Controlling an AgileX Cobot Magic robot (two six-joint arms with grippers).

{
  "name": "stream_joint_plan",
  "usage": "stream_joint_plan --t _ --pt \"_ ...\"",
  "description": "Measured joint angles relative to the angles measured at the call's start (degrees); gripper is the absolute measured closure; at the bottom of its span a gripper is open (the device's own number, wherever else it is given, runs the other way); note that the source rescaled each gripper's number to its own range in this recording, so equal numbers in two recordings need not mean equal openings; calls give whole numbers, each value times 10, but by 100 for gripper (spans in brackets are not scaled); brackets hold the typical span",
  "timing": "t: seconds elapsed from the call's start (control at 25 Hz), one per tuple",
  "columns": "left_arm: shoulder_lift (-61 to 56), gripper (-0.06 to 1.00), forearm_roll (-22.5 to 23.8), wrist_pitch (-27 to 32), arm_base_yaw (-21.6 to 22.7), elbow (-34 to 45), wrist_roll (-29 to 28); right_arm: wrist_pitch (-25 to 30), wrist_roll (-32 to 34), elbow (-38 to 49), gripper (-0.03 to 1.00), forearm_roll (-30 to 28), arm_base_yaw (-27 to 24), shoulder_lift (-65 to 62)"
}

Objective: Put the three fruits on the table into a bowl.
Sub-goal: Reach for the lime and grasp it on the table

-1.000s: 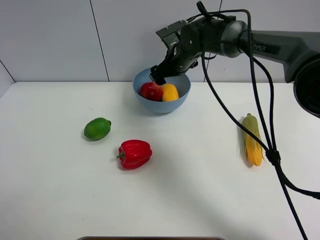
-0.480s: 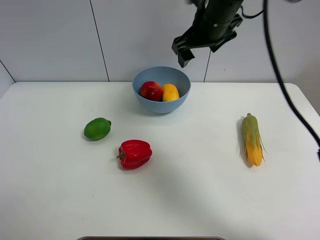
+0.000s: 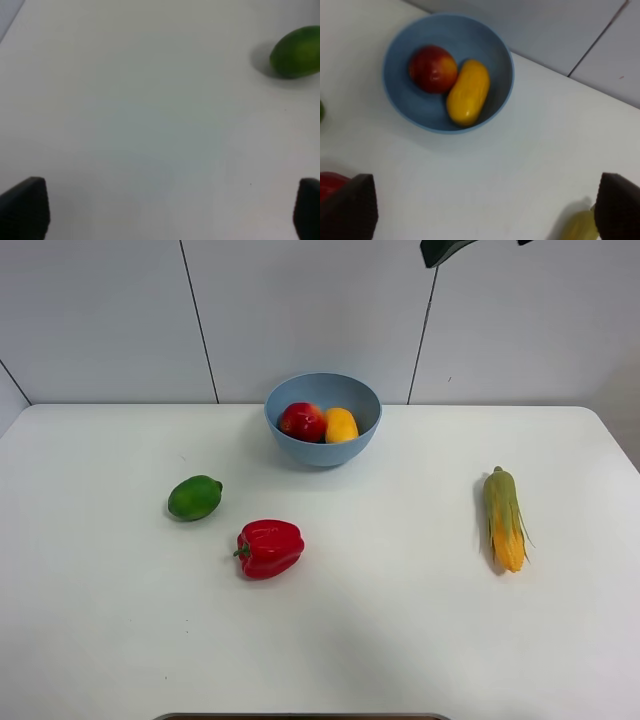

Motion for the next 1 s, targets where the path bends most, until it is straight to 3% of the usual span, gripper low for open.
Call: stream_joint_plan --t 0.68,1.0 --pt "0 -5 0 0 0 0 0 5 63 349 33 0 -8 -353" --pt "0 -5 0 0 0 0 0 9 57 491 33 -2 -146 -530"
